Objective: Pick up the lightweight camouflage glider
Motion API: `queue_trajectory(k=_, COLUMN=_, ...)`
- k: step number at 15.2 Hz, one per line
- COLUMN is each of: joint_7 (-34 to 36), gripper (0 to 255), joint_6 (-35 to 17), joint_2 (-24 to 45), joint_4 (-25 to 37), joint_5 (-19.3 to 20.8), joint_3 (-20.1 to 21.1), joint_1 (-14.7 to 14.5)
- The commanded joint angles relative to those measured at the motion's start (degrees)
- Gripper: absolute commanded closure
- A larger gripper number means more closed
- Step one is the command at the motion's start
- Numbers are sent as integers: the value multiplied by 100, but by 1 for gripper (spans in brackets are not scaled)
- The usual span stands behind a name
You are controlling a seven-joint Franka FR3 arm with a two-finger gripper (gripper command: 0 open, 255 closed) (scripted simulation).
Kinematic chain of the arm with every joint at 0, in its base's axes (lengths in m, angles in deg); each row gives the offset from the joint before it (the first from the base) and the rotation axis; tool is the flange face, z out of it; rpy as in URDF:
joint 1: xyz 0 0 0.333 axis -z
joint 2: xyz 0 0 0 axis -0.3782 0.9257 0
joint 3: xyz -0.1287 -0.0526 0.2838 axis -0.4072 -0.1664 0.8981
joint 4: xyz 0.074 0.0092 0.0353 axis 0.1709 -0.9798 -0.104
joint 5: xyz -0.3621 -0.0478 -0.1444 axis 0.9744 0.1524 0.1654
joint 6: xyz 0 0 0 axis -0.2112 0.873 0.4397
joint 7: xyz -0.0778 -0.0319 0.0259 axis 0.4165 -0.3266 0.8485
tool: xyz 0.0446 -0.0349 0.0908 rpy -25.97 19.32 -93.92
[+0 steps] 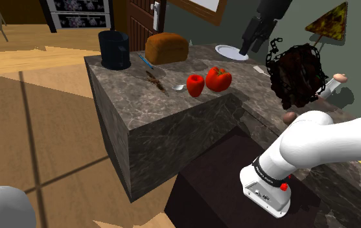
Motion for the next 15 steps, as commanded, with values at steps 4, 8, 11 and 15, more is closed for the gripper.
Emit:
queue_trajectory(k=4, joint_7=-14, gripper=0, joint_6=-544, joint_2=412, joint_4=-120, joint_5=-8, joint_3=86, joint_1=-52)
queue_trajectory(k=8, joint_7=-27, gripper=0, joint_6=-1240, joint_2=1044, joint_4=-170, joint_5=-5, joint_3=202, joint_1=-114)
queue_trajectory(k=11, joint_7=-28, gripper=0, joint_6=-1732, joint_2=1569, joint_4=-126, joint_5=11, joint_3=287, joint_1=-155)
queue_trajectory(k=15, joint_7=-16, gripper=0, joint_6=-2331, joint_2=2323, joint_4=42, joint_5=57, joint_3=402, joint_1=-198)
